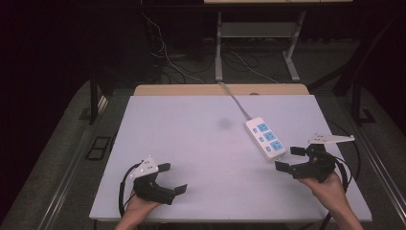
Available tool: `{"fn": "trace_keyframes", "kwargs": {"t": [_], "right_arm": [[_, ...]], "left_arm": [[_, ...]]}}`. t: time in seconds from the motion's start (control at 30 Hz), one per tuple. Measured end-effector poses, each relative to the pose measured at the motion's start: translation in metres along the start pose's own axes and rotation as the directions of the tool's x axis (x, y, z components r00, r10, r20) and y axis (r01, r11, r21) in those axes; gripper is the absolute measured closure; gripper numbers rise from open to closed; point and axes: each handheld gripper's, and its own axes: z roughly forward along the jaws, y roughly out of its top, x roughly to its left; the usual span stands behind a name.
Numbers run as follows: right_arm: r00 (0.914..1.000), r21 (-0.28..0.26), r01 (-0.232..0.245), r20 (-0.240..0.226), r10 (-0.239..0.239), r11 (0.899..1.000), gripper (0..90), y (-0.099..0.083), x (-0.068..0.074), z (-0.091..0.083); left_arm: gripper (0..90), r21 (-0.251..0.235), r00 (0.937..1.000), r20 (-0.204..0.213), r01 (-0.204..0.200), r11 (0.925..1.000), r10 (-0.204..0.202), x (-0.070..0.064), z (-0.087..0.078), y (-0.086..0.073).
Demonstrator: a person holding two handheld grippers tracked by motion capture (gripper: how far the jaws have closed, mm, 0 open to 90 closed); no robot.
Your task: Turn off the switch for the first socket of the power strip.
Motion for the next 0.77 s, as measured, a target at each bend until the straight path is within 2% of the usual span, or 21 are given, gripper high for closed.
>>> {"fn": "trace_keyframes", "kwargs": {"t": [0.2, 0.77], "right_arm": [[0.9996, -0.001, 0.026, -0.01, -0.026, 1.0, 0.3, -0.019, 0.004, 0.004], [0.9998, 0.018, 0.019, -0.007, -0.019, 1.0, 0.3, -0.06, 0.004, 0.009]], "left_arm": [[0.0, 0.004, 1.0, 0.002, -0.001, 1.0, 0.001, 0.001, 0.0, 0.0], [0.0, 0.011, 1.0, 0.003, 0.002, 0.9999, -0.002, 0.001, 0.001, 0.0]]}}
